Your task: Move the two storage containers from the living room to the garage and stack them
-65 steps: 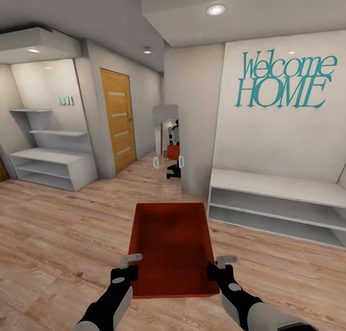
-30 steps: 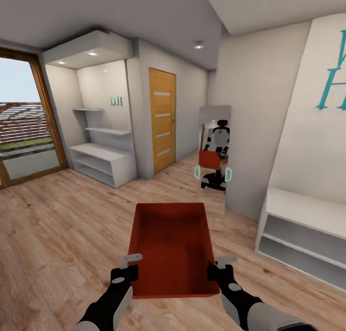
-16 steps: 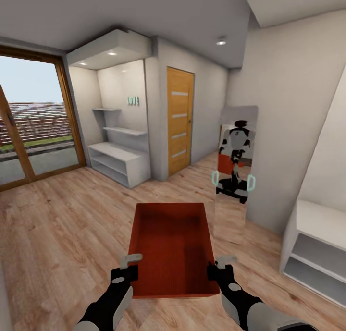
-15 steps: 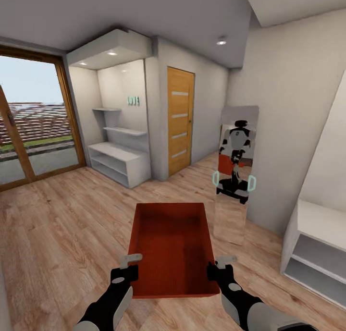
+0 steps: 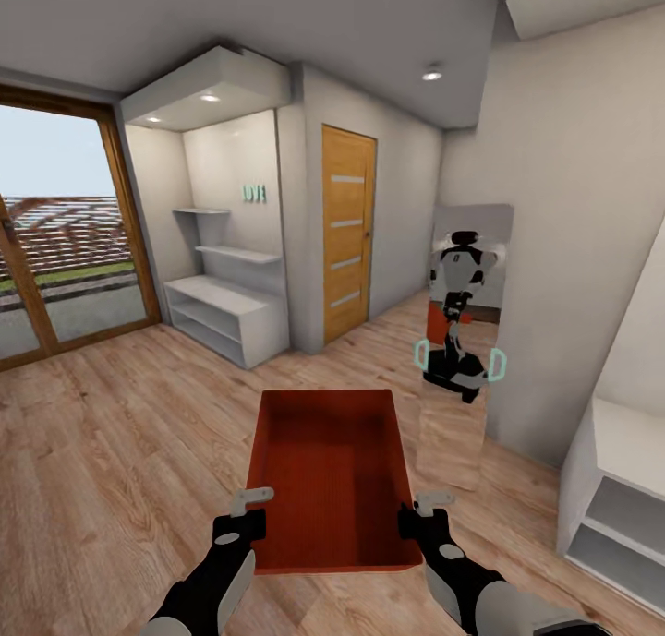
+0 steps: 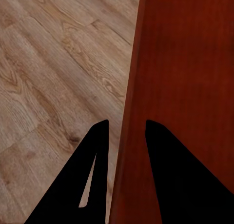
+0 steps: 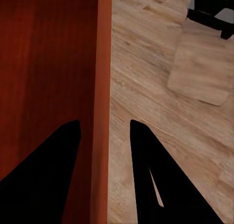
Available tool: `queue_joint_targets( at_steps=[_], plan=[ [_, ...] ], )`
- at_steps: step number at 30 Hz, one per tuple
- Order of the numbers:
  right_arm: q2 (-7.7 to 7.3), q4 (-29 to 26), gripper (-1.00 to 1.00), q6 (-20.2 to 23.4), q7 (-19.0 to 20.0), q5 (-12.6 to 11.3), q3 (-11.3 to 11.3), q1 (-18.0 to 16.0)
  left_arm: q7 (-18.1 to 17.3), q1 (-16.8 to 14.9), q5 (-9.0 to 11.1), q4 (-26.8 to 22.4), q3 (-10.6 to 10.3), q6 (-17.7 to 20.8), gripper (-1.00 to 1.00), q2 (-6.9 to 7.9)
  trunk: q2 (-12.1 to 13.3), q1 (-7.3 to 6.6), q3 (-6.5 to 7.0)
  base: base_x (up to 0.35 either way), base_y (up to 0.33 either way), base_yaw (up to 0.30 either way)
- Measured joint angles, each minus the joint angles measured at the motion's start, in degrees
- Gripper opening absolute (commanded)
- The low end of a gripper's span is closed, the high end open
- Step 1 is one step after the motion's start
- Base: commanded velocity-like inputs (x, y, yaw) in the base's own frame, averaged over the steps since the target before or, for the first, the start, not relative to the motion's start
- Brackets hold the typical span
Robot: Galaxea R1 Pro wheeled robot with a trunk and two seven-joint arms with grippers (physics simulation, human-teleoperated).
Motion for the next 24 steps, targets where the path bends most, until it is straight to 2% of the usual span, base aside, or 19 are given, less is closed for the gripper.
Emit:
queue_joint_targets(
  at_steps=[15, 24],
  plan=[
    [0.0, -0.01, -1.0, -0.01, 0.0, 0.0, -0.01, 0.0, 0.0, 0.0, 0.0, -0.02, -0.01, 0.0, -1.0, 0.01, 0.0, 0.0, 0.0, 0.322, 0.0, 0.0],
    [0.02, 0.01, -1.0, -0.01, -0.01, -0.01, -0.01, -0.01, 0.0, 0.01, 0.02, -0.03, -0.04, 0.0, -1.0, 0.03, 0.0, 0.0, 0.0, 0.322, 0.0, 0.18]
  ],
)
